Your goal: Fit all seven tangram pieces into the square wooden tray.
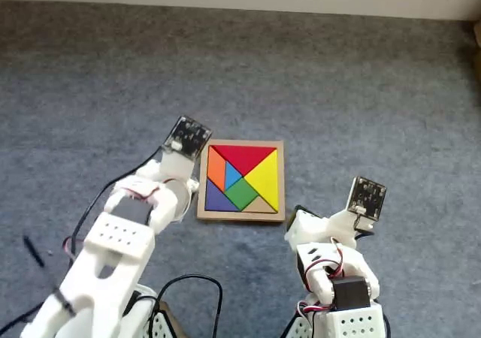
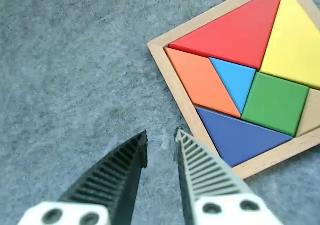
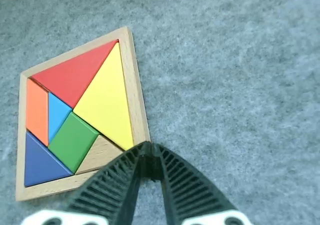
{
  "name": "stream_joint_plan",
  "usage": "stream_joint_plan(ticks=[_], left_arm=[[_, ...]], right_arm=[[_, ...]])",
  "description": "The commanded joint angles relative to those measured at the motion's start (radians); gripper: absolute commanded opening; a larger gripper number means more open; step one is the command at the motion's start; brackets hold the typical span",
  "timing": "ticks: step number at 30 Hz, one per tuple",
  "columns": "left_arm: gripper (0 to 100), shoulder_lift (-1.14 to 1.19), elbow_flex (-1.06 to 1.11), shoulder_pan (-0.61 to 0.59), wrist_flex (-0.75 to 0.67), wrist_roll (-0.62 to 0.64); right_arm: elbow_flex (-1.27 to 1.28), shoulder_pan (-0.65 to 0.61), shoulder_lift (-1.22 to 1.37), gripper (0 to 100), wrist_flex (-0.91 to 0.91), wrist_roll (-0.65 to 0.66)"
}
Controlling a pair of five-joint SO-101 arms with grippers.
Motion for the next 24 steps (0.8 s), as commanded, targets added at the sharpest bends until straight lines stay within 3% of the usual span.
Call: stream_joint_plan(ticks=[1,3,19,24], left_arm=[[5,-0.137,0.081,-0.015,-0.075,0.006],[0,-0.202,0.12,-0.038,-0.097,0.003],[1,-0.923,0.522,-0.071,-0.087,0.011],[1,-1.07,0.506,-0.067,0.149,0.011]], right_arm=[[0.104,0.007,-0.015,0.5,0.013,0.011],[0.104,0.004,-0.015,0.5,0.044,0.011],[0.104,0.008,-0.015,0.5,0.047,0.006],[0.104,0.008,-0.015,0.5,0.045,0.006]])
